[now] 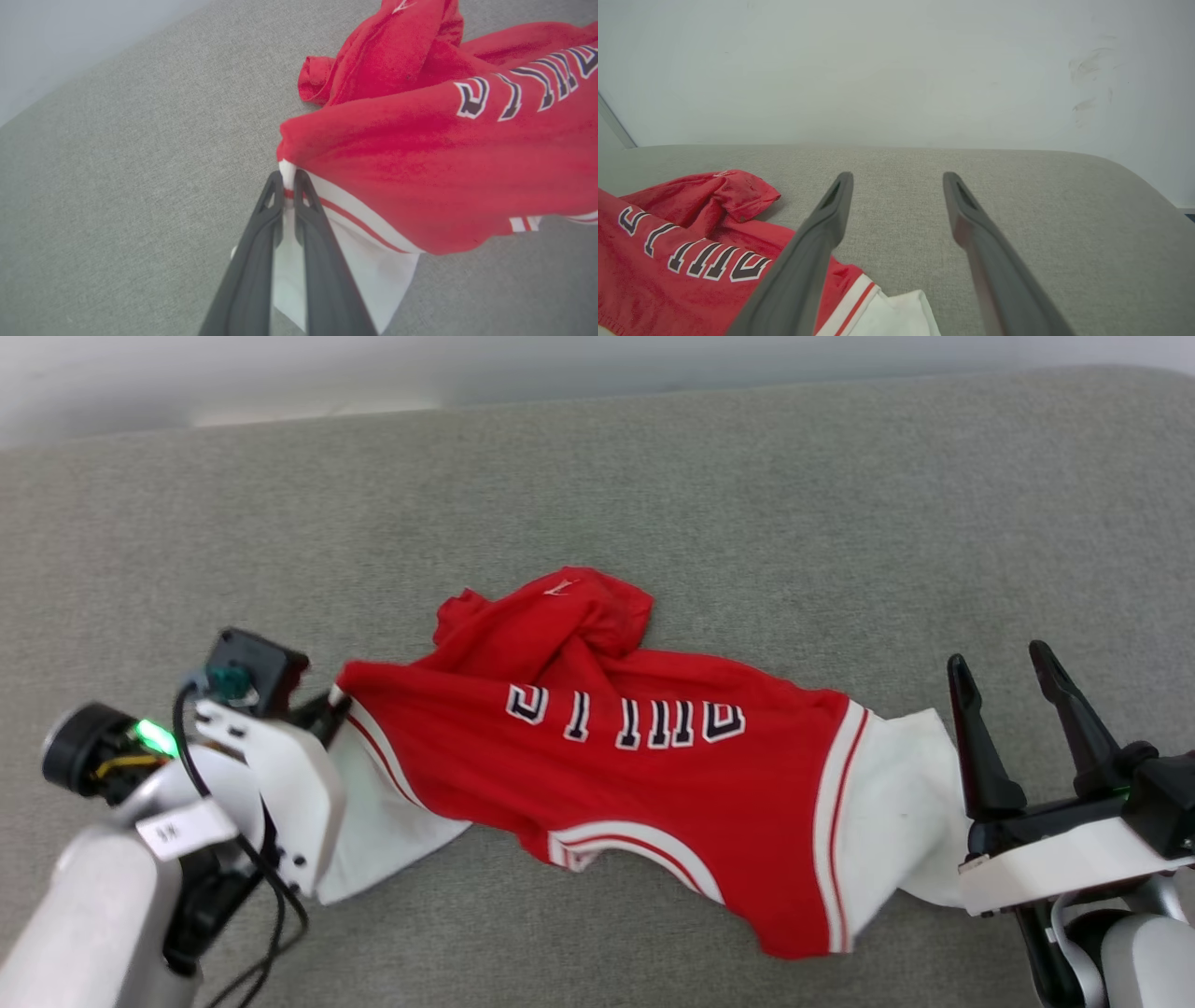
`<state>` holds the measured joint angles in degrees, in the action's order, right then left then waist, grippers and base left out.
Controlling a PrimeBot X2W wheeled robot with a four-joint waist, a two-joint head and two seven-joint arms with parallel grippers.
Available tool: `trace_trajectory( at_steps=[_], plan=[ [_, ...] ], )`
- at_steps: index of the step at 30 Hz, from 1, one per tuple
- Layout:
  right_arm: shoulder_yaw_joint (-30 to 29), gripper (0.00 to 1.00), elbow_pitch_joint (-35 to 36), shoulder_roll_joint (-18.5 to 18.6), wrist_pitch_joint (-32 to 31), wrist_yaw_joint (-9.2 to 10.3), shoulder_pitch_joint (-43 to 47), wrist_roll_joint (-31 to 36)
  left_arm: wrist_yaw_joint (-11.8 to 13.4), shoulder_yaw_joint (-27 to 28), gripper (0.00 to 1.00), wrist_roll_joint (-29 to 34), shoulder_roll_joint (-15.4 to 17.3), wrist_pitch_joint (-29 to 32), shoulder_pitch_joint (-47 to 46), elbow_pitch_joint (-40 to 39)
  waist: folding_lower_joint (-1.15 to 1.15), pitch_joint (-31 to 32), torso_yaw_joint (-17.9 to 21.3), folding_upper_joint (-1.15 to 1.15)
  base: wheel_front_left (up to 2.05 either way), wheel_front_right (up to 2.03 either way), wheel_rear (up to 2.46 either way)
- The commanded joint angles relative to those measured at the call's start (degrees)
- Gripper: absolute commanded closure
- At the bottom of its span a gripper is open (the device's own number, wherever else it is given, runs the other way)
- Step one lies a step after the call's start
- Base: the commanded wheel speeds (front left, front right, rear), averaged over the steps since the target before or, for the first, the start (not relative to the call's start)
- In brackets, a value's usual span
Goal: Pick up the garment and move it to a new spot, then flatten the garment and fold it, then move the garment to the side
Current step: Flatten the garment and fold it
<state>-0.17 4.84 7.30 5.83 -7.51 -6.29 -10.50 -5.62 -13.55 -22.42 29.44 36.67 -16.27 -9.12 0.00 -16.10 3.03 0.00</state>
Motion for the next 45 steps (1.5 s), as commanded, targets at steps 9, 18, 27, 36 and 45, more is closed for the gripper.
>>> trace_trajectory(
  at_steps=[9, 18, 27, 36, 45],
  plan=[
    [2.0, 0.0, -1.8, -1.0, 1.6, 0.04, -2.1, 0.5, -1.1, -1.4, 1.0, 0.9, 0.5, -5.3, -9.8, 14.6, 0.0, -2.0, 3.2, 0.0, 0.0, 0.0, 0.0],
    [2.4, 0.0, -2.7, -1.1, 1.4, 0.04, -1.7, 0.9, 1.1, -1.3, 0.0, 2.3, -2.0, -14.7, -9.3, 22.6, 0.0, -0.6, 2.1, 0.0, 0.0, 0.0, 0.0],
    [1.4, 0.0, -1.3, -0.5, -0.5, 0.04, 0.4, 1.1, 3.9, 1.5, 0.0, -4.1, -4.1, -12.3, -1.9, 17.3, 0.0, 2.7, -1.0, 0.0, 0.0, 0.0, 0.0],
    [1.7, 0.0, -0.2, -0.8, -1.2, 0.04, 1.4, 0.7, 8.4, 1.0, 0.0, -8.0, -2.3, 2.0, 7.3, 2.9, 0.0, 2.2, -1.1, 0.0, 0.0, 0.0, 0.0],
    [1.9, 0.0, -0.7, -1.1, -0.6, 0.04, 0.7, 0.6, 11.6, 1.5, 0.0, -7.2, -1.8, 4.2, 9.9, 2.8, 0.0, 0.1, 0.3, 0.0, 0.0, 0.0, 0.0]
  ],
)
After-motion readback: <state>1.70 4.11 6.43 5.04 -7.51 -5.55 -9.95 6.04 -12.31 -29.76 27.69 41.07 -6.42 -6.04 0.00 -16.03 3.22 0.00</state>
